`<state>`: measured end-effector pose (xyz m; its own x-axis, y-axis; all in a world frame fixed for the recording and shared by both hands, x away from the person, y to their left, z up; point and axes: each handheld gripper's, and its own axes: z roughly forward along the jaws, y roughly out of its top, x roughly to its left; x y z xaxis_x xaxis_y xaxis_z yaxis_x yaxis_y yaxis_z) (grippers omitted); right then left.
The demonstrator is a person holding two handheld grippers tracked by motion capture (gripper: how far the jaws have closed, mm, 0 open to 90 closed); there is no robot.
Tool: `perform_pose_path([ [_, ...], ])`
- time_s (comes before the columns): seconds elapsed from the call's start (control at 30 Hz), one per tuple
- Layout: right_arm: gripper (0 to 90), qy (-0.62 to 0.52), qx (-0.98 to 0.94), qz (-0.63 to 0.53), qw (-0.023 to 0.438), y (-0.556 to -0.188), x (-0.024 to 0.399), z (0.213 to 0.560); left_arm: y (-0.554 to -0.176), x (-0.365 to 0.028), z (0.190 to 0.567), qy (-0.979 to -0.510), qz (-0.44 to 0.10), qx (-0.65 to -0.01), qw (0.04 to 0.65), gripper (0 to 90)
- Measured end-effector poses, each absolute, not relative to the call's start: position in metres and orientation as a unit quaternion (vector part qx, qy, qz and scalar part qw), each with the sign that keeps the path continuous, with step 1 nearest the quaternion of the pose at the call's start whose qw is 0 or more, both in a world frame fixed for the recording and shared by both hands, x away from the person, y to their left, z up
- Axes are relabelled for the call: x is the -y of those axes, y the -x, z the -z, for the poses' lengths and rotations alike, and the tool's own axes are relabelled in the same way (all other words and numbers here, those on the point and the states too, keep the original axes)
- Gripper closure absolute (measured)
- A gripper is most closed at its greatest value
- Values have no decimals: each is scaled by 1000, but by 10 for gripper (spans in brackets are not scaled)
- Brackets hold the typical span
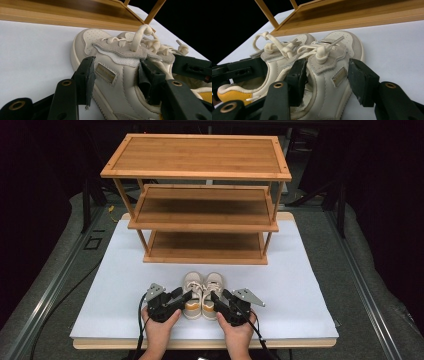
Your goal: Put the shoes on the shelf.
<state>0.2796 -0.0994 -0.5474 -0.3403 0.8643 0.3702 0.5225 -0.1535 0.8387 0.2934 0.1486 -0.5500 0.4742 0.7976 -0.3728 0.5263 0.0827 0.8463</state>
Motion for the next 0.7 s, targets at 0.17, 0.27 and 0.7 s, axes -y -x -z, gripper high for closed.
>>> perform_pose_path([
  [0.17, 495, -556, -626, -521, 166, -280, 99, 549, -293, -148, 550, -665, -126, -498, 542, 512],
  [0.27, 496, -560, -623, -519, 169, -280, 98, 549, -294, -148, 550, -665, -124, -498, 542, 515],
  [0.7, 526, -555, -635, -510, 166, -281, 98, 547, -293, -147, 548, -665, -125, -502, 538, 538],
])
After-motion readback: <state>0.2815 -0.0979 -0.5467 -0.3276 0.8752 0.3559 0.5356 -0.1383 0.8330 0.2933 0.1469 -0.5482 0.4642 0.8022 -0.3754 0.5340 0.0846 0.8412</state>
